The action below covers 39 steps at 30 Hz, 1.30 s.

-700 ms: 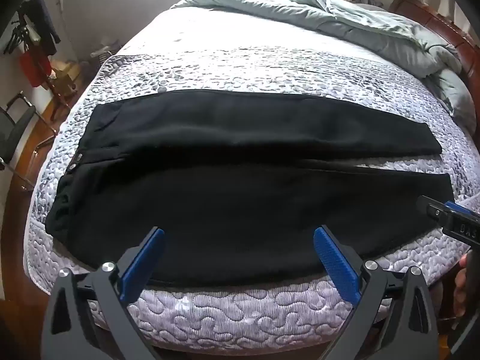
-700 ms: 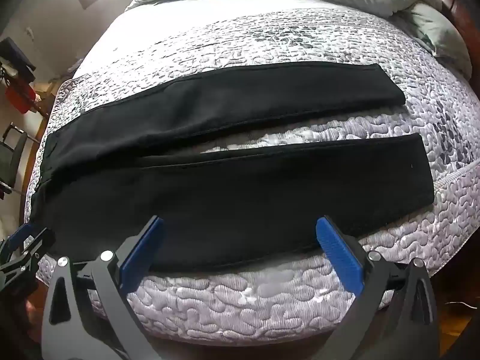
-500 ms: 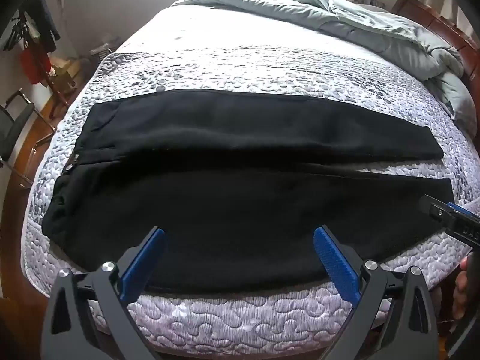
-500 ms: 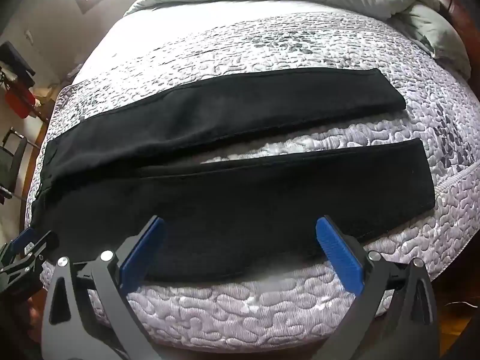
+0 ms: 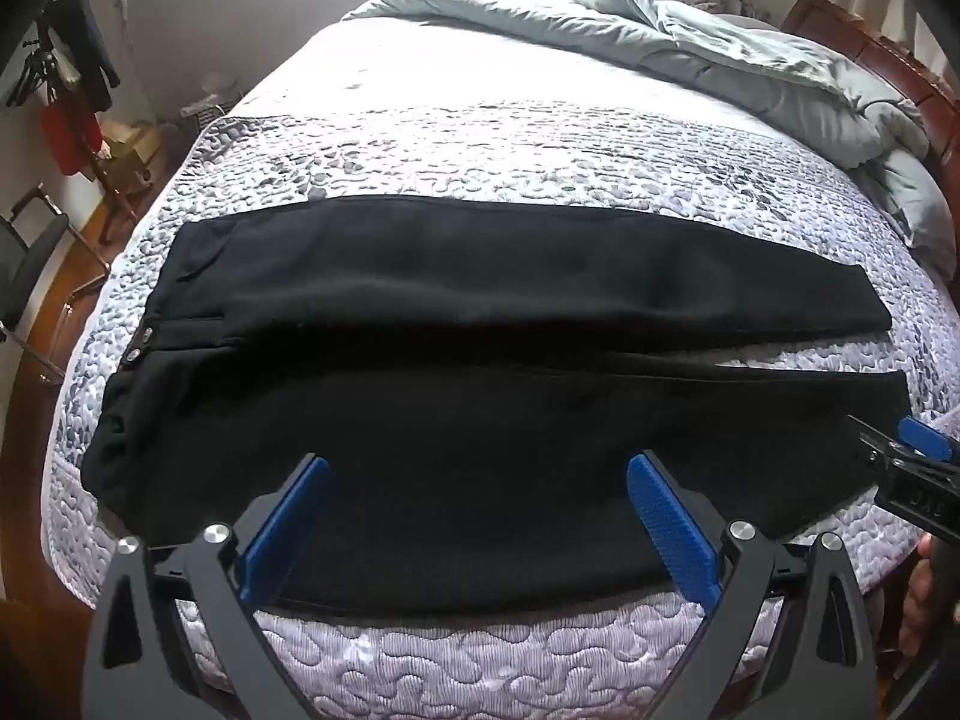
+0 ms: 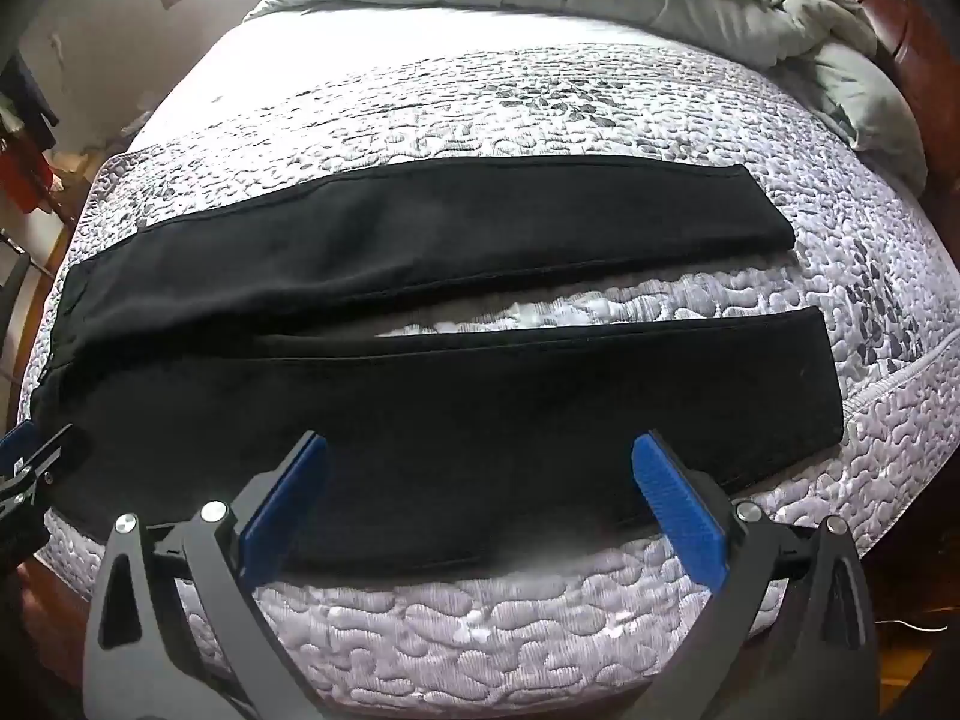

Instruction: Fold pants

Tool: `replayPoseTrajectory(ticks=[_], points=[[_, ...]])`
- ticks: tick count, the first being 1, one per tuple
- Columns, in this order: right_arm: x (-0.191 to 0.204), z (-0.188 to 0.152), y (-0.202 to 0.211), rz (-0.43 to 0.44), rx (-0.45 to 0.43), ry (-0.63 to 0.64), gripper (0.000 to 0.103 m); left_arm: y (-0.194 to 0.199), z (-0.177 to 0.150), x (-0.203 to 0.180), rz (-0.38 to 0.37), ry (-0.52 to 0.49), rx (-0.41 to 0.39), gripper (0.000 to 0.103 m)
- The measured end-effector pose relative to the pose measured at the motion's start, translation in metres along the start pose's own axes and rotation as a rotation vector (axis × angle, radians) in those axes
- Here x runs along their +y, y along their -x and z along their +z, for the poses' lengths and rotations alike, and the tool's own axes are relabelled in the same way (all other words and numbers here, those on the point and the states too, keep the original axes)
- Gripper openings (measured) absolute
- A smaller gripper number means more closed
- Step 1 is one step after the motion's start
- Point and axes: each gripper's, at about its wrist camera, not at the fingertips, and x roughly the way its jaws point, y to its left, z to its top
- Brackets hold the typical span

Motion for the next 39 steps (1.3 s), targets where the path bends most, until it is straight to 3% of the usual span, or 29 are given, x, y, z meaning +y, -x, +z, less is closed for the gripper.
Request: replayPoseTrajectory(ticks=[39], points=[[0.0045,0.0023,0.0022,0.034,0.011,0.008,0.100,-0.0054,0.0009,-0.0016,0.021,-0.018,-0.011,0.099]])
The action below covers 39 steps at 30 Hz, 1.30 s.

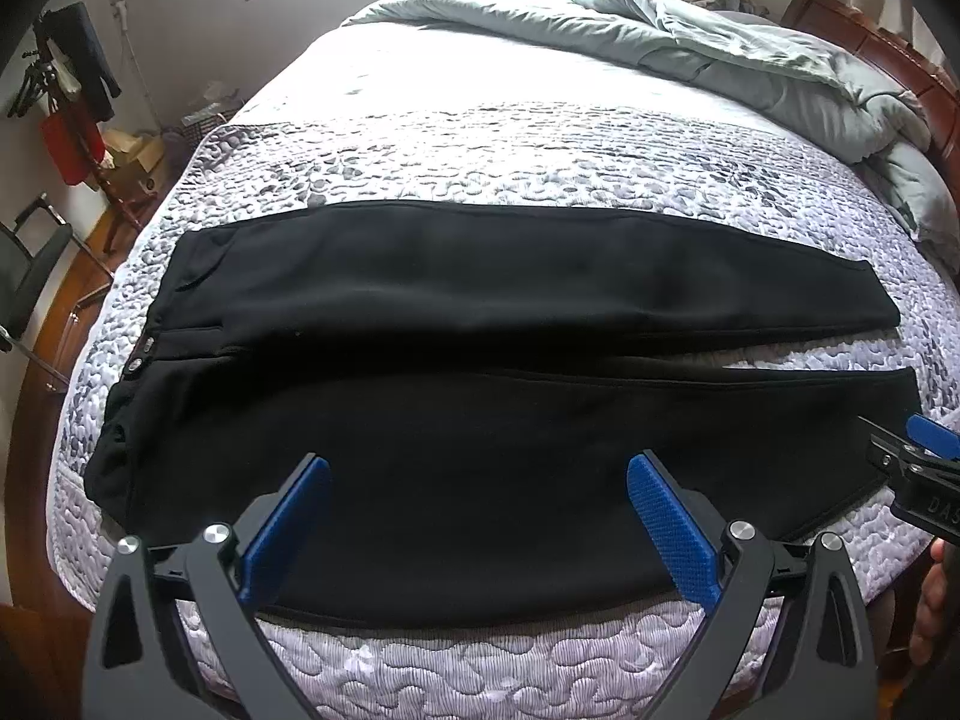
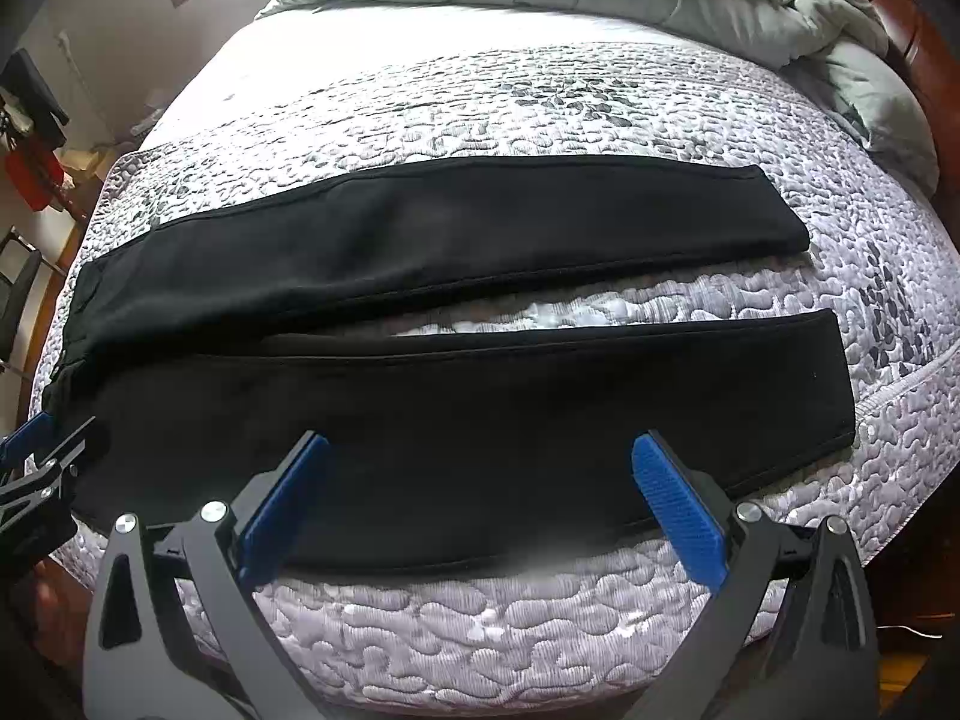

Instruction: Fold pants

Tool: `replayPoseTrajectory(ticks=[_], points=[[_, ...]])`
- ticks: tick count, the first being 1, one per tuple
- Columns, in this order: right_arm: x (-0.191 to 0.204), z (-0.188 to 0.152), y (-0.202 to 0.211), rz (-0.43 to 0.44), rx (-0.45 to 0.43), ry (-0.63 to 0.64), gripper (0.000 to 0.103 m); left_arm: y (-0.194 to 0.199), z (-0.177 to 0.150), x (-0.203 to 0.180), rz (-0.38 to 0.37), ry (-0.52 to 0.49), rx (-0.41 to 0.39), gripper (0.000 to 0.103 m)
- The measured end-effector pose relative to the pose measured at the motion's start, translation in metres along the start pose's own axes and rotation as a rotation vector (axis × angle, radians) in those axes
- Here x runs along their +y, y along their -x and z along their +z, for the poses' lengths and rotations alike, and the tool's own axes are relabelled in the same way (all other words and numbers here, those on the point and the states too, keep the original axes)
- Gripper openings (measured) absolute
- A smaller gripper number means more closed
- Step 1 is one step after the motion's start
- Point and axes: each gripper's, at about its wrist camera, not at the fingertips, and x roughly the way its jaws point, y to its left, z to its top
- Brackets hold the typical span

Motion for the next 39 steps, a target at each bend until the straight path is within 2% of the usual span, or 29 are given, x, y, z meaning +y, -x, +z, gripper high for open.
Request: replayPoseTrajectory(ticks=[39], points=[[-0.011,0.002,-0.016,0.023,0.022,-0.017,0.100,-0.011,0.007,-0.015,0.015,-0.032,0.022,0.099]])
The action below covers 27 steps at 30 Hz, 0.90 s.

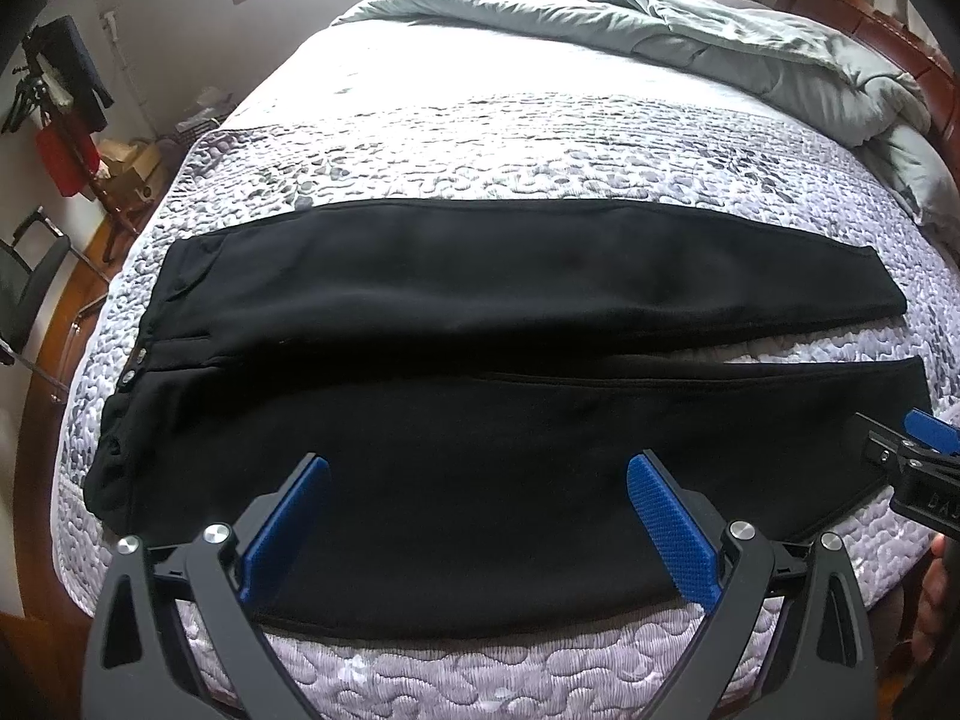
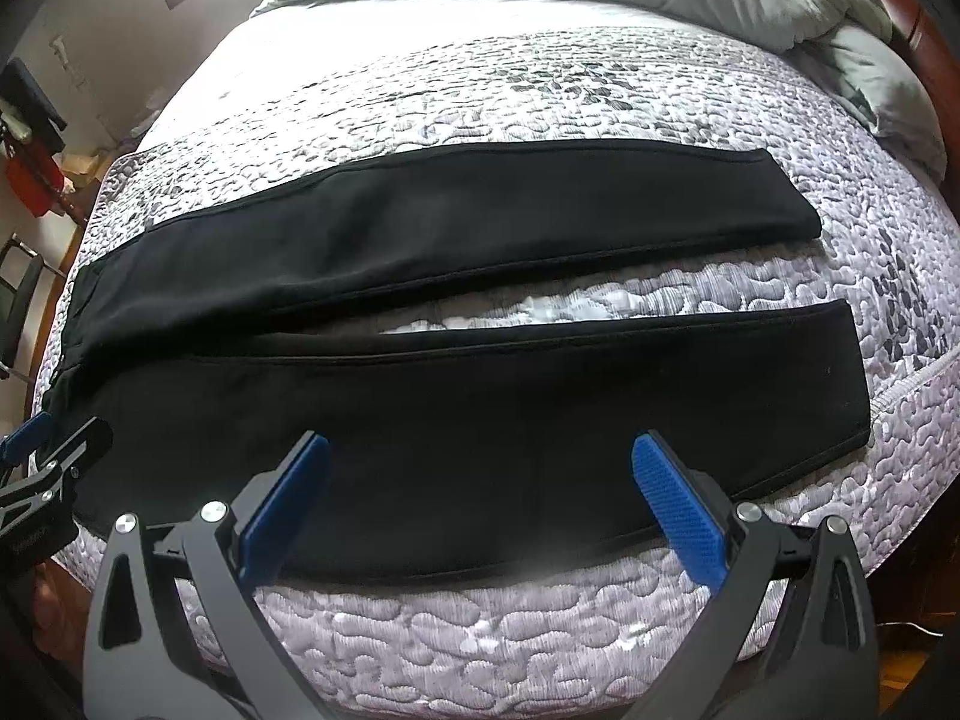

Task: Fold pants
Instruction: 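Grasp the black pants' leg ends with the right and left grippers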

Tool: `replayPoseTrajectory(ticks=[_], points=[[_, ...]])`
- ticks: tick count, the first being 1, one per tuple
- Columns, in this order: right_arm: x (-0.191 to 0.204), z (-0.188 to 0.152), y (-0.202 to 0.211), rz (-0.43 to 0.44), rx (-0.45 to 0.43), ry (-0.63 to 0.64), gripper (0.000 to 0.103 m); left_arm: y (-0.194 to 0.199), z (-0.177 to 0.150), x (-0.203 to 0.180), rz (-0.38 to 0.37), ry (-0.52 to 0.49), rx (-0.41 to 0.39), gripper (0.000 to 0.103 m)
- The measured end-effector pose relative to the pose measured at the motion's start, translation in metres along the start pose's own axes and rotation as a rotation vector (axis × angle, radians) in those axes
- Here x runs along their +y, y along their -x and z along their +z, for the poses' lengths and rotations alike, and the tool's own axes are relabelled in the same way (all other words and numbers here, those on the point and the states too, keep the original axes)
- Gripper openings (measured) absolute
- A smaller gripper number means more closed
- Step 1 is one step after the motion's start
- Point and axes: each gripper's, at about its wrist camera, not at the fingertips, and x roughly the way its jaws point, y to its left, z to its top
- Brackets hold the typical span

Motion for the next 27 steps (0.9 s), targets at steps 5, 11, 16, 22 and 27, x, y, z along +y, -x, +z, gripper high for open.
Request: replayPoseTrajectory(ticks=[5,11,16,22,27], points=[[-0.021,0.013,-0.003,0.030,-0.011,0.013,0.100,-0.020,0.010,-0.008,-0.056,-0.019,0.035,0.099],[-0.136,0.075,-0.026,-0.078,-0.014,-0.043,0.100,-0.053,0.047,-0.029,-0.180,-0.075,0.031,0.099],[-0.223,0.147,-0.087,-0.140,0.095,-0.043,0.100,-0.076,0.102,-0.068,-0.232,-0.141,0.033,0.099],[-0.273,0.183,-0.147,-0.099,0.184,-0.074,0.100,-0.101,0.154,-0.118,-0.381,-0.210,0.064,0.099],[-0.277,0.185,-0.147,-0.020,0.134,-0.036,0.071,-0.124,0.178,-0.161,-0.424,-0.259,0.086,0.099]])
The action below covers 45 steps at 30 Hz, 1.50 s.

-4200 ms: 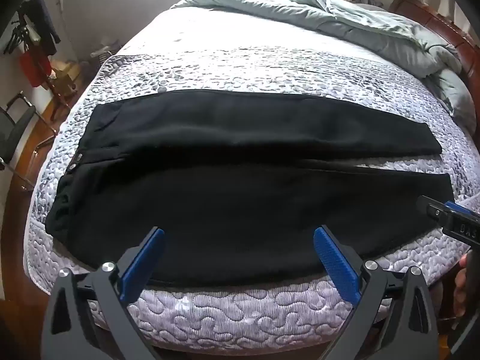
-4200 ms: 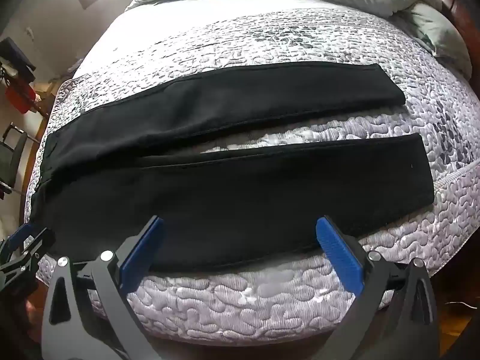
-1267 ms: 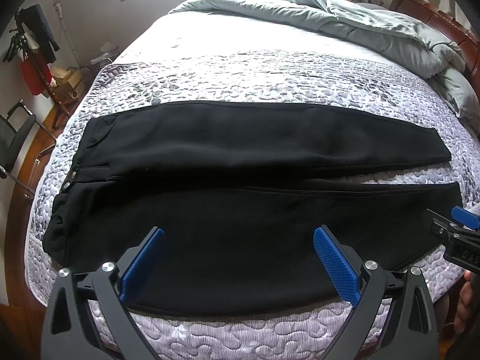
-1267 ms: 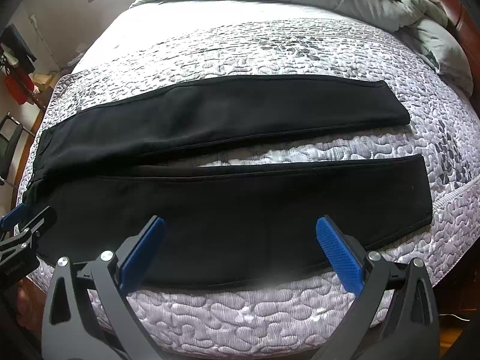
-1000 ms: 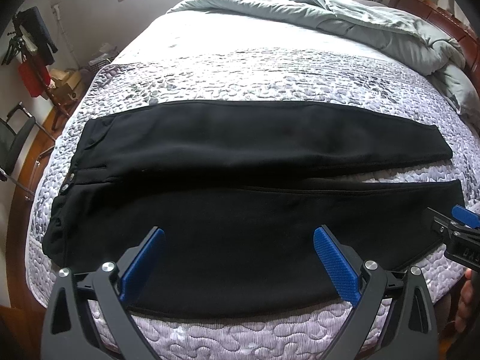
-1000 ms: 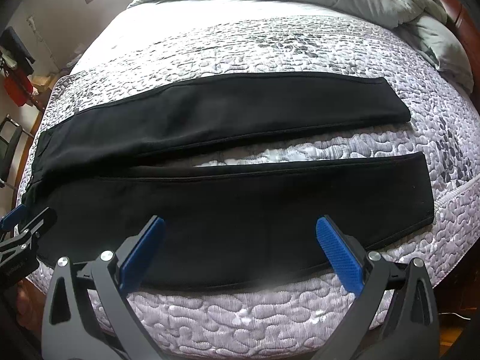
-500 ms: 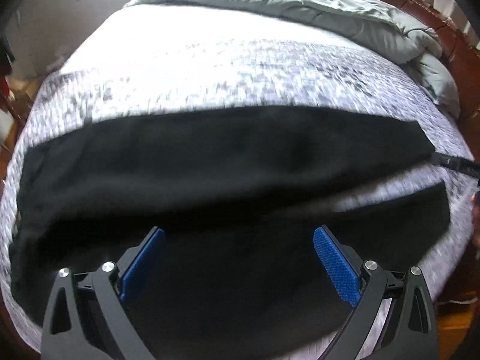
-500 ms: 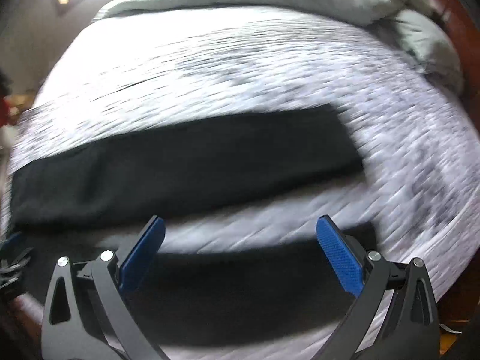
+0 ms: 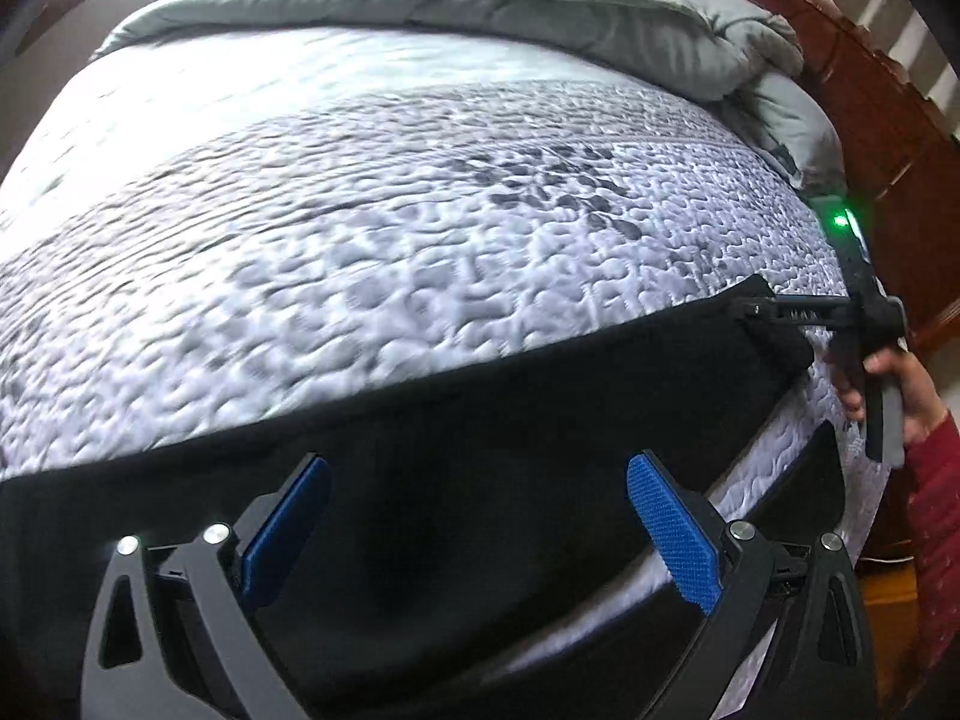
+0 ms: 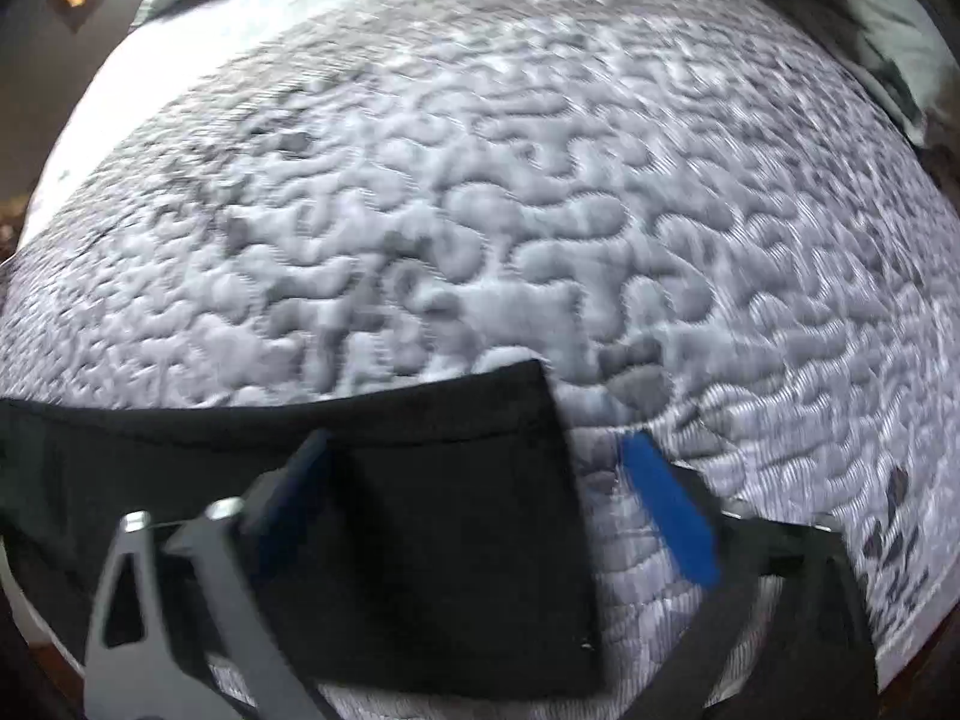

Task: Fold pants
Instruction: 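Grasp the black pants' leg ends with the right and left grippers, then lift the held leg ends and fold them over toward the waistband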

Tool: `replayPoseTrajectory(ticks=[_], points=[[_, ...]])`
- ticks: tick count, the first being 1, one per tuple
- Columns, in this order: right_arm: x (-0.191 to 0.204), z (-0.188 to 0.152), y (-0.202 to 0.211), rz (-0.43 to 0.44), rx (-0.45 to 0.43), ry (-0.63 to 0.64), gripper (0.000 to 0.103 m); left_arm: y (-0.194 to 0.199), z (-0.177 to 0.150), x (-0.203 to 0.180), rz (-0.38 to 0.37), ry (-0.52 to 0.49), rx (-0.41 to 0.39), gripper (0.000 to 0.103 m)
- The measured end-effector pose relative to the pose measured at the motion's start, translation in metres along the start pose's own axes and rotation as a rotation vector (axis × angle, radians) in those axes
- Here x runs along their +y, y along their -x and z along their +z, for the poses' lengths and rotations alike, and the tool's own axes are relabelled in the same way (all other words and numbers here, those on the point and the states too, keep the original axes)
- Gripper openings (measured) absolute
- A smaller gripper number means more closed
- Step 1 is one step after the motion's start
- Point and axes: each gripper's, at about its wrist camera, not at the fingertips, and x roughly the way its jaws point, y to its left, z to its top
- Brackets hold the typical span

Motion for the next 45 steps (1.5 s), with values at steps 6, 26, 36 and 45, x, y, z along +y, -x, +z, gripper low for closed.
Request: replayPoseTrajectory(ticks=[6,26,36,45], points=[[-0.010,-0.013,0.030,0.077,-0.062,0.035,0.007,-0.041,0.032,-0.016,-0.035,-0.056,0.044,0.099],[-0.024,-0.038,0.113,0.323,-0.298,0.075,0.006,-0.091,0.050,-0.042,-0.363,-0.322,0.231,0.041],[-0.020,-0.056,0.126,0.255,-0.393,0.056,0.006,0.006,0.009,-0.052,-0.300,-0.347,0.017,0.008],[-0.010,-0.134,0.120,0.203,-0.406,0.077,0.006,0.050,-0.107,-0.100,-0.113,-0.415,-0.077,0.008]])
